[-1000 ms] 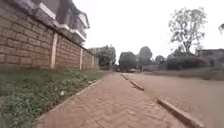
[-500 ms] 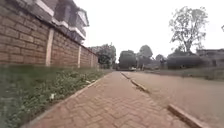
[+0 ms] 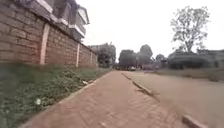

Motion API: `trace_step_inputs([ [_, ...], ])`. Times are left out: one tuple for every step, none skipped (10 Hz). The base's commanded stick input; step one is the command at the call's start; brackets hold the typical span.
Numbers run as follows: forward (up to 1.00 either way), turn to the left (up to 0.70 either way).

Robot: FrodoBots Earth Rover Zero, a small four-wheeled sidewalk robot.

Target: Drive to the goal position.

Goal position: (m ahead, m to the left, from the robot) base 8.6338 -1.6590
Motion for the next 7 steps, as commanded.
trace_step_inputs([
  [0.7, 0.0],
  [0.7, 0.0],
  [0.7, 0.0],
  [0.7, 0.0],
  [0.7, 0.0],
  [0.7, 0.0],
  [0.7, 0.0],
])
